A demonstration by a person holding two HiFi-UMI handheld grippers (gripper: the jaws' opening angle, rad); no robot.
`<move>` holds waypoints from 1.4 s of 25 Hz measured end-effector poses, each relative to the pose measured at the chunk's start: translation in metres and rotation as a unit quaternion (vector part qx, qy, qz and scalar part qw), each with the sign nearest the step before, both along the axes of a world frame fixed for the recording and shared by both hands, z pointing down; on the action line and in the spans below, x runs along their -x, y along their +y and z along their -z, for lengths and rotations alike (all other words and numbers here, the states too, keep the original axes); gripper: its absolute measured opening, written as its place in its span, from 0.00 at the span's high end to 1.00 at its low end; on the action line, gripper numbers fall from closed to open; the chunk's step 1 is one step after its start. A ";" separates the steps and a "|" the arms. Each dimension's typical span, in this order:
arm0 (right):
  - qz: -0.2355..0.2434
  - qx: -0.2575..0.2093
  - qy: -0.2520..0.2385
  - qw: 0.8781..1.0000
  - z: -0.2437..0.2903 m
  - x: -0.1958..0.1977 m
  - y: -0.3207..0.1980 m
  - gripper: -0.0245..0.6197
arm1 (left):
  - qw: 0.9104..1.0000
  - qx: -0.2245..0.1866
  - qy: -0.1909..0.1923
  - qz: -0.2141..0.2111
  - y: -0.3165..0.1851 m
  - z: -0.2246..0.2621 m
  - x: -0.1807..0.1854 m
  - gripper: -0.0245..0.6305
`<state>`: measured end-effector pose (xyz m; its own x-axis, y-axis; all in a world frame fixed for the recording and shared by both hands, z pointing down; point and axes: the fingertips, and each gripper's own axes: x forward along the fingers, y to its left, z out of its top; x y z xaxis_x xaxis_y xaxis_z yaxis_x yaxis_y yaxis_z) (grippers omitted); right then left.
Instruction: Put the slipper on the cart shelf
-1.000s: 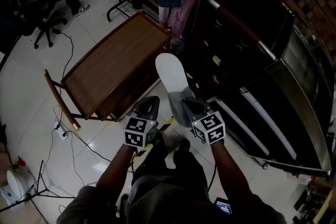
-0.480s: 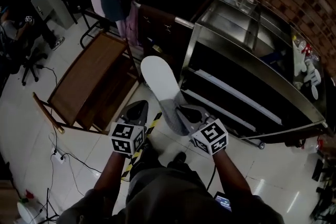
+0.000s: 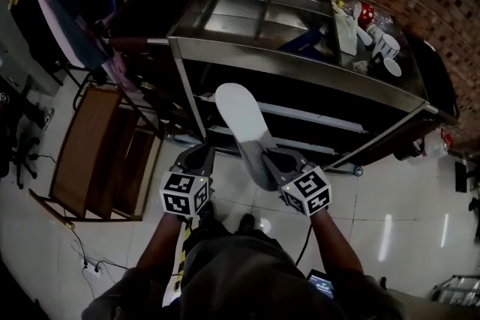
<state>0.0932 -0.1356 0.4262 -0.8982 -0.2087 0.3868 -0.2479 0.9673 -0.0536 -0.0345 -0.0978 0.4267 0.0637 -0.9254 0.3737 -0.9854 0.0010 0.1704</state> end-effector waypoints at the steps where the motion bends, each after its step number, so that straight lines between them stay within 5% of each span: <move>1: -0.016 0.002 0.002 1.000 -0.003 -0.014 -0.007 0.95 | 1.000 0.004 0.000 -0.015 -0.009 -0.002 -0.013 0.95; 9: -0.148 0.021 0.020 0.989 -0.025 -0.106 -0.071 0.95 | 0.990 0.018 0.001 -0.141 -0.088 -0.011 -0.102 0.95; 18: -0.290 0.019 0.051 0.955 -0.040 -0.178 -0.159 0.95 | 0.968 0.015 0.003 -0.251 -0.178 -0.026 -0.161 0.95; 26: -0.357 0.004 0.071 0.931 -0.037 -0.210 -0.220 0.95 | 0.957 0.014 0.021 -0.288 -0.229 -0.033 -0.192 0.95; 35: -0.374 0.014 0.068 0.925 -0.055 -0.249 -0.284 0.95 | 0.966 0.029 0.023 -0.257 -0.266 -0.048 -0.220 0.95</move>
